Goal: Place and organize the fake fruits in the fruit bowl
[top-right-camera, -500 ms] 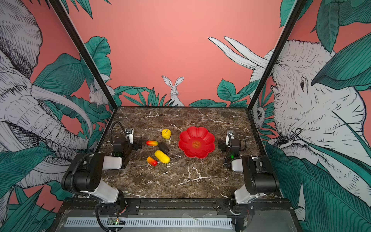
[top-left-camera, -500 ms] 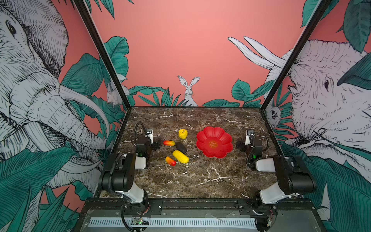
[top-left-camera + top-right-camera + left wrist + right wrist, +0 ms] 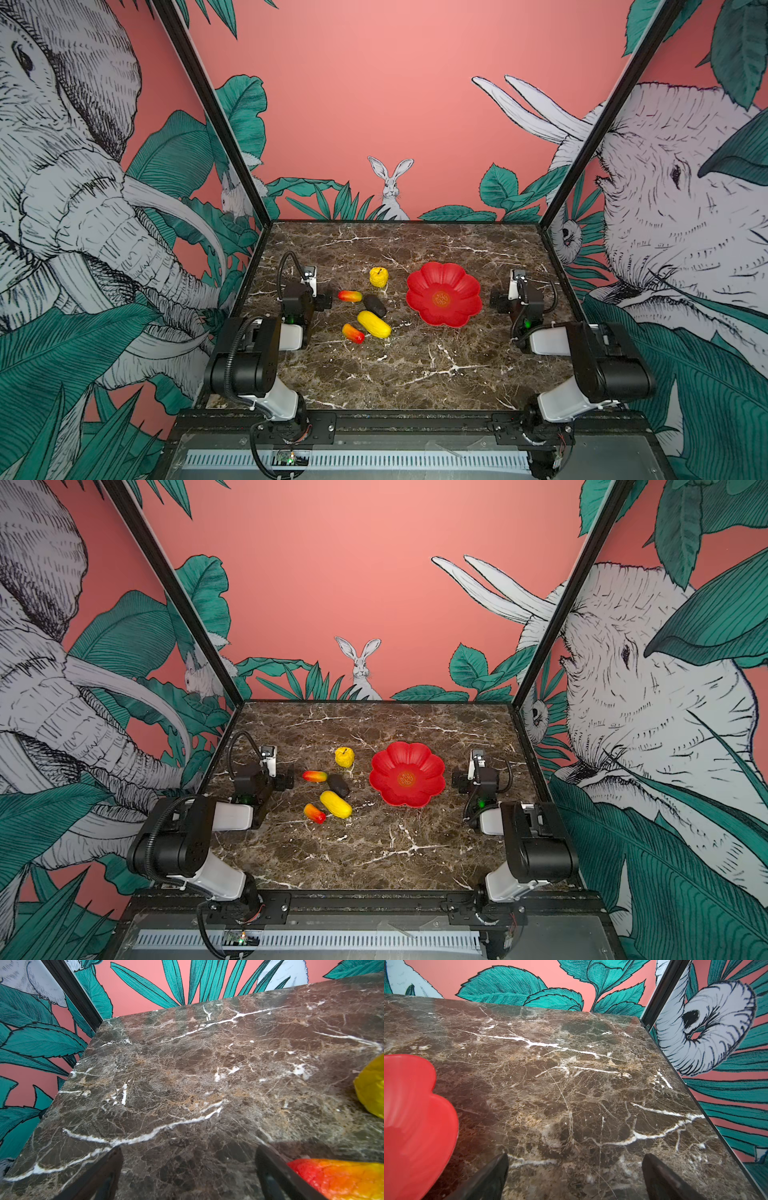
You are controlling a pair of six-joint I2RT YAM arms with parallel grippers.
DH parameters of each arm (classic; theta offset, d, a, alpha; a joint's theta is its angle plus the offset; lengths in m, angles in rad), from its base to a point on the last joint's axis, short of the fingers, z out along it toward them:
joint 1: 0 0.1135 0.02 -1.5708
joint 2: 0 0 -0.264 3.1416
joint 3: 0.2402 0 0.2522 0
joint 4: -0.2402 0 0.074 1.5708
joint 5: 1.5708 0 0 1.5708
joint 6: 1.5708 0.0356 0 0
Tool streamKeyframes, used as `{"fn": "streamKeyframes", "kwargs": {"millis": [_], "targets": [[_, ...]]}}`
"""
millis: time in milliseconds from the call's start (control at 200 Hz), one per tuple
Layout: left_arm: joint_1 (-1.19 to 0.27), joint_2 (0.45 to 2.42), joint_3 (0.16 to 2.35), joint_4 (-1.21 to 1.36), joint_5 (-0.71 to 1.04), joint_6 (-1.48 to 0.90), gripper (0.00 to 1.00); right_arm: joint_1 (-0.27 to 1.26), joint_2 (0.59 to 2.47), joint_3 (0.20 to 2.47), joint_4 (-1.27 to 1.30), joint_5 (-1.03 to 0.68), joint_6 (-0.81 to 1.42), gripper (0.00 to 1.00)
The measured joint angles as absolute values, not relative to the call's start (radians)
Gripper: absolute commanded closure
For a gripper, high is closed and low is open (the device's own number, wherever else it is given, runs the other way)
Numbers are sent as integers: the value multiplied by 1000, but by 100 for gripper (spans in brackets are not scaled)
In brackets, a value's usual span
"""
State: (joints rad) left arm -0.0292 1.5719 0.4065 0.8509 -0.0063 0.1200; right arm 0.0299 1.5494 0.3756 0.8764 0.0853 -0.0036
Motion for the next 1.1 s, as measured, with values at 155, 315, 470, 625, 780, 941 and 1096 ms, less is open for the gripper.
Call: {"fn": "streamKeyframes", "kwargs": {"millis": [155,315,470,625,780,941,1096], "targets": [[-29,1572,406,851,-6,120,0,30,1549,376,876,85,-4,1],[-29,1572,406,851,-4,120,0,30,1549,376,876,85,-4,1],[-29,1572,406,850,-4,120,0,30,1549,376,876,85,-4,1],[-29,1572,406,851,-4,120,0,30,1549,376,876,85,-4,1],[-29,1572,405,859,11,121,0,34,1549,376,877,103,-4,1],[-29,1563,393,875,-6,111,0,49,1547,376,875,185,6,1],[-32,1360,433,647,-29,101,0,89,1368,393,688,307,25,1]]}}
